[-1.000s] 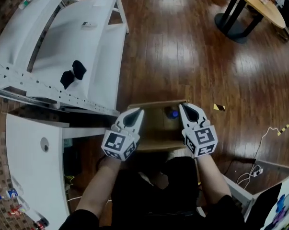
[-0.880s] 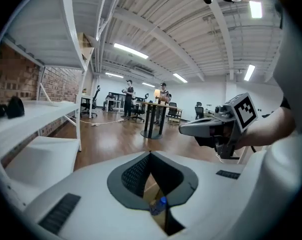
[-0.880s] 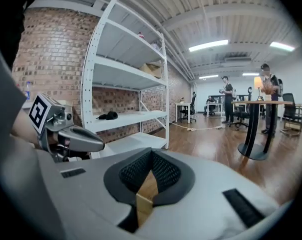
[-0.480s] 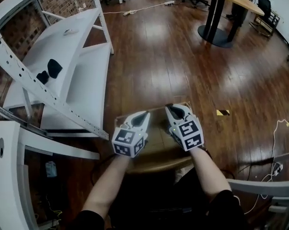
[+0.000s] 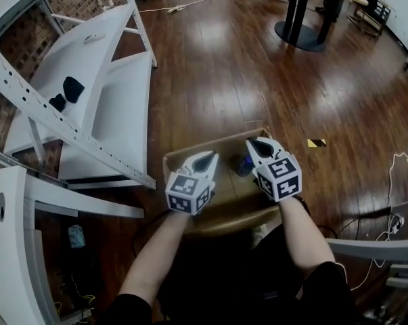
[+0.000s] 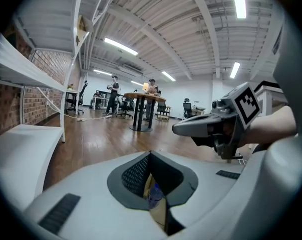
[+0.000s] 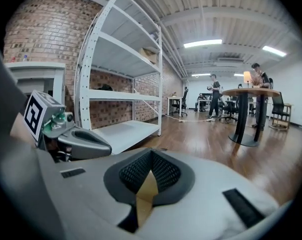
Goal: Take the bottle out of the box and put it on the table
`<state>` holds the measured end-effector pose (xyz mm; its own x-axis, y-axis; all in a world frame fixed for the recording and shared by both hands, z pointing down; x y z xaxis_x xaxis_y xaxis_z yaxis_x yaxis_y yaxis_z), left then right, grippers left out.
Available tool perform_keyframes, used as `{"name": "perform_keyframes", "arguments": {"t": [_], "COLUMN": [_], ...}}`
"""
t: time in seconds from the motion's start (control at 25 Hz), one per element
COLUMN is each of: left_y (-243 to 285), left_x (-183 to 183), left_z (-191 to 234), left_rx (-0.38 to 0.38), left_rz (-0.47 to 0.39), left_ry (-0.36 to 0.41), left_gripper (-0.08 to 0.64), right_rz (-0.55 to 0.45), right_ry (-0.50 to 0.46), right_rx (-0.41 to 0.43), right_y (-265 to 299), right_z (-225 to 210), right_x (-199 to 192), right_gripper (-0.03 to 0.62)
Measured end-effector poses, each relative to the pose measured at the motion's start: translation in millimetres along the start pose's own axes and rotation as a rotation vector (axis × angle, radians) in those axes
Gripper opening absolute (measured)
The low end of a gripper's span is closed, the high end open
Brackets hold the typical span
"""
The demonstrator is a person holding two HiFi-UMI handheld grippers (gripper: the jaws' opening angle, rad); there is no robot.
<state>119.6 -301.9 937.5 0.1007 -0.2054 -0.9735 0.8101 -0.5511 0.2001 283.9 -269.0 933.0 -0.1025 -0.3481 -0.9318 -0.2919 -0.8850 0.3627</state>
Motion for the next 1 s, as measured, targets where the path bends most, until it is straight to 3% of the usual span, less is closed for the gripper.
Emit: {"name": "perform_keyframes", "arguments": {"t": [0.36, 0.48, 0.6, 0.88, 1.0], "left_y": [58, 81, 105, 150, 169], "left_x": [-58, -78, -96, -121, -134], "left_z": [-16, -24, -30, -42, -46], "left_rx": [-0.115, -0.158, -0.188, -0.207, -0.223], "left_rz": [0.119, 0.155, 0.183, 0.237, 0.268], "left_ry": [0.024, 0.042, 0.054, 0.087, 0.115], "left_gripper": [0.005, 0.005, 0.005, 0.006, 0.062], "right_rz": [0.045, 0.058, 0.076, 0.045, 0.03], "right_ry": [-0.078, 0.01, 0.103, 0.215, 0.249], "right_rx": [0.001, -0.003, -0.064, -0.165, -0.172], "right_y": [0, -5, -13, -43, -50], "right_z": [-6, -27, -55, -100, -106], "right_x": [-2, -10, -20, -30, -31], "right_gripper": [0.002, 0.002, 0.002, 0.002, 0.002]}}
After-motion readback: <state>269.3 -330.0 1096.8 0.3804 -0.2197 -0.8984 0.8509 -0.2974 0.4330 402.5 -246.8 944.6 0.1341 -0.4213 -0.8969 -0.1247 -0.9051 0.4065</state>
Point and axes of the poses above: the fingertips, and each gripper's own axes: y forward along the fingers, z to its left, x out of its top, the point moved 7 cm from there along -y, backward along the fingers, and after that the axes turned 1 degree about x, right-handed, at the moved point
